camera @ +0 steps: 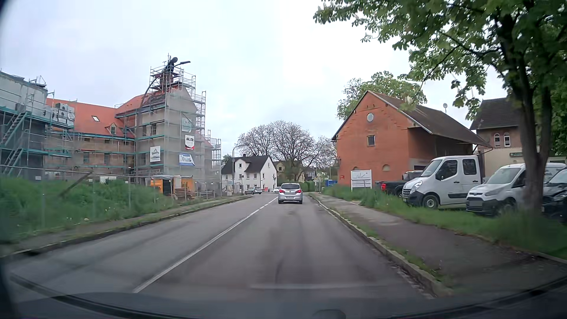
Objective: Follow the waypoints while adhering to traffic rules and regulations
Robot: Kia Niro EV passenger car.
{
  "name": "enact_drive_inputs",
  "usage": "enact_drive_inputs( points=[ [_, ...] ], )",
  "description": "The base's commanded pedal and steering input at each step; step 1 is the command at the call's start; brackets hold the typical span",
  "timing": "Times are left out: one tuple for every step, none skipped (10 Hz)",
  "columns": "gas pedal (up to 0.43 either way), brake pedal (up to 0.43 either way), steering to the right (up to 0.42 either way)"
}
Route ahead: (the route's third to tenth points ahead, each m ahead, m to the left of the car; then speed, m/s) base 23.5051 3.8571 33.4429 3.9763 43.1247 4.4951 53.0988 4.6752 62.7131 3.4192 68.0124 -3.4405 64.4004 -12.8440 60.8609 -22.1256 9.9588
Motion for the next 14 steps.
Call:
enact_drive_inputs(
  points=[
    [0.138, 0.000, -0.012],
    [0.130, 0.000, -0.011],
    [0.130, 0.000, -0.010],
    [0.110, 0.000, -0.009],
    [0.110, 0.000, -0.009],
    [0.110, 0.000, -0.009],
    [0.110, 0.000, -0.009],
    [0.110, 0.000, -0.009],
    [0.110, 0.000, -0.009],
    [0.110, 0.000, -0.008],
    [0.098, 0.000, -0.007],
    [0.098, 0.000, -0.006],
    [0.098, 0.000, -0.006],
    [0.098, 0.000, -0.006]
  ],
)
